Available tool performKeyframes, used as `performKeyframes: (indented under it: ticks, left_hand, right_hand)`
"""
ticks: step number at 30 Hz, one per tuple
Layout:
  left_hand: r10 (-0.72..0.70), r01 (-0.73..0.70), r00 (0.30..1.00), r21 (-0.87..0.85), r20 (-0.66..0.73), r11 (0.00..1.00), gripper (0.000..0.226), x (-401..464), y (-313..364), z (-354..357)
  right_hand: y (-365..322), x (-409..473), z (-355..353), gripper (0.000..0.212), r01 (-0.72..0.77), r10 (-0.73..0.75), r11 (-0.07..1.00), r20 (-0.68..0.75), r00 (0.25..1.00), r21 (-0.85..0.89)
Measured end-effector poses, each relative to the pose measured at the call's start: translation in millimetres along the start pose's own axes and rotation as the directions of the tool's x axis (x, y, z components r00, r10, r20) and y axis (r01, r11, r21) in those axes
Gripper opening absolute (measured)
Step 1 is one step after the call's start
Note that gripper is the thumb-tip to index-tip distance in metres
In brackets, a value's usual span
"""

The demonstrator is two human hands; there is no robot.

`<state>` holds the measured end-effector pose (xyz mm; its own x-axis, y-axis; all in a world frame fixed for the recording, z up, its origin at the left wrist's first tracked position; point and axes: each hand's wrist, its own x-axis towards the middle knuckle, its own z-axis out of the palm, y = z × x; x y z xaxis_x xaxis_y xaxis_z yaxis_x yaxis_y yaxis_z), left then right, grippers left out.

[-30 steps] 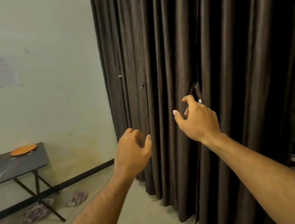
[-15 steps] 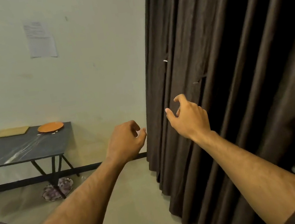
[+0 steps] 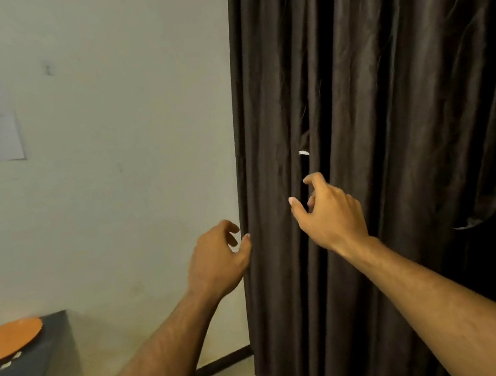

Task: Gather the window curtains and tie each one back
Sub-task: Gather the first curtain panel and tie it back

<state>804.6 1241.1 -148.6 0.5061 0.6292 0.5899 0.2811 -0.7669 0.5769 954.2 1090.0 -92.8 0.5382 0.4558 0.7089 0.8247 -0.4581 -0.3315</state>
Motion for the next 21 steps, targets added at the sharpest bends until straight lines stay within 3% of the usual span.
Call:
performKeyframes:
  ticks: [9,21]
  left_hand:
    - [0.259,-0.266,0.948,-0.013,-0.186,0.964,0.06,235,-29,77]
    - [0.326,-0.356,0.893,-0.045,-0.312,0.933,0.072,514,-88,142]
  right_hand:
    - [30,193,126,0.056,0.049,-0.046,0.999,-0.211,0.976,0.008]
    - [26,442,219,0.064,0.105,-0.152,0.984,-0.379,0.913,-0.141]
